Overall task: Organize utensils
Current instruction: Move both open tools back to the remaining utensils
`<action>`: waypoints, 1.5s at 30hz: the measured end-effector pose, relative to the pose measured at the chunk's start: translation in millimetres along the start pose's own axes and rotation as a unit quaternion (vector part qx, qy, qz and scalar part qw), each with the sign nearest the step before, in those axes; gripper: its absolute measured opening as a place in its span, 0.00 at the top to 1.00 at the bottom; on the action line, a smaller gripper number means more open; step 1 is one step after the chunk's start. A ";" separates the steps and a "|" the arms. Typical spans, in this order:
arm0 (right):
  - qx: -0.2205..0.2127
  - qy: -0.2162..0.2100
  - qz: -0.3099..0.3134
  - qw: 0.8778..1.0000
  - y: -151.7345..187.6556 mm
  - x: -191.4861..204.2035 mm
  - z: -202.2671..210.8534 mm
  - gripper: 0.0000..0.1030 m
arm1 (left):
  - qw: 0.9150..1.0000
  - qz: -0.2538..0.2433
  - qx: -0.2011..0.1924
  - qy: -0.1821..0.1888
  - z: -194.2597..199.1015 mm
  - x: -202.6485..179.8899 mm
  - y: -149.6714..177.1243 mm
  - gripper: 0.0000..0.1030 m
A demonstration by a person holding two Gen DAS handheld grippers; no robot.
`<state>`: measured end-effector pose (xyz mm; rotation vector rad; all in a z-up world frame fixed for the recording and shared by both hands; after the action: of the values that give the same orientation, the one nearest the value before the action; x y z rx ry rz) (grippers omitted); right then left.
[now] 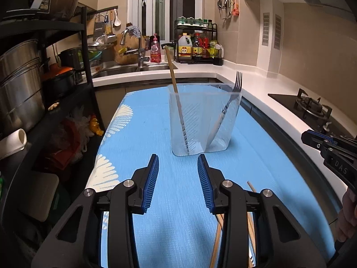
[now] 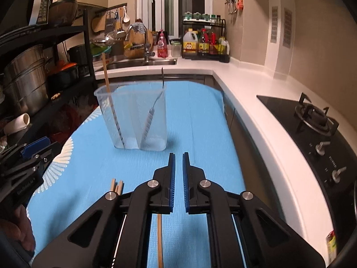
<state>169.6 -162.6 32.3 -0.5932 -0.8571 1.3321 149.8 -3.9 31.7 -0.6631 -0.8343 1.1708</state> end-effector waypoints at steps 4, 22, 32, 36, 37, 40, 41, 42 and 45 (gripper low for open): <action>0.003 0.003 0.031 1.000 13.3 11.6 -10.0 0.93 | 0.999 0.005 0.028 0.022 -17.9 -17.1 25.3 0.71; 0.136 0.046 0.042 0.989 72.8 5.1 -78.5 0.93 | 0.985 0.031 0.123 0.116 -67.7 -56.1 60.2 0.78; 0.168 0.053 0.035 0.984 84.6 -0.5 -87.9 0.93 | 0.982 0.032 0.139 0.122 -73.7 -64.0 64.3 0.85; 0.168 0.053 0.035 0.984 85.0 0.7 -87.5 0.93 | 0.982 0.039 0.139 0.122 -72.4 -60.2 63.7 0.85; 0.168 0.053 0.035 0.984 84.7 0.0 -86.9 0.93 | 0.982 0.044 0.137 0.123 -72.2 -58.0 63.5 0.85; 0.169 0.051 0.036 0.984 83.0 -1.1 -87.6 0.97 | 0.981 0.044 0.142 0.127 -73.3 -58.3 62.7 0.85; 0.169 0.050 0.037 0.984 83.4 -0.8 -87.4 0.97 | 0.980 0.042 0.147 0.130 -74.5 -59.6 64.2 0.85; 0.169 0.050 0.038 0.984 82.7 -1.2 -87.9 0.98 | 0.978 0.042 0.150 0.137 -75.8 -61.7 65.2 0.84; 0.169 0.050 0.037 0.984 83.1 -0.3 -87.8 0.99 | 0.977 0.034 0.159 0.136 -78.7 -64.3 67.7 0.85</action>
<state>192.5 -140.2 -84.3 -0.4227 -0.5146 1.4630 170.3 -49.6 -79.7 -0.5722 -0.3852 1.2100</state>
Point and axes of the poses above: each gripper's, at about its wrist camera, not at the fingertips, and z roughly against the way its jaws point, x to its left, y to its underside, the point moved 5 cm from there along -z, roughly the way its jaws point, and after that the axes turned 15 degrees about -z, right-handed, at the moved point
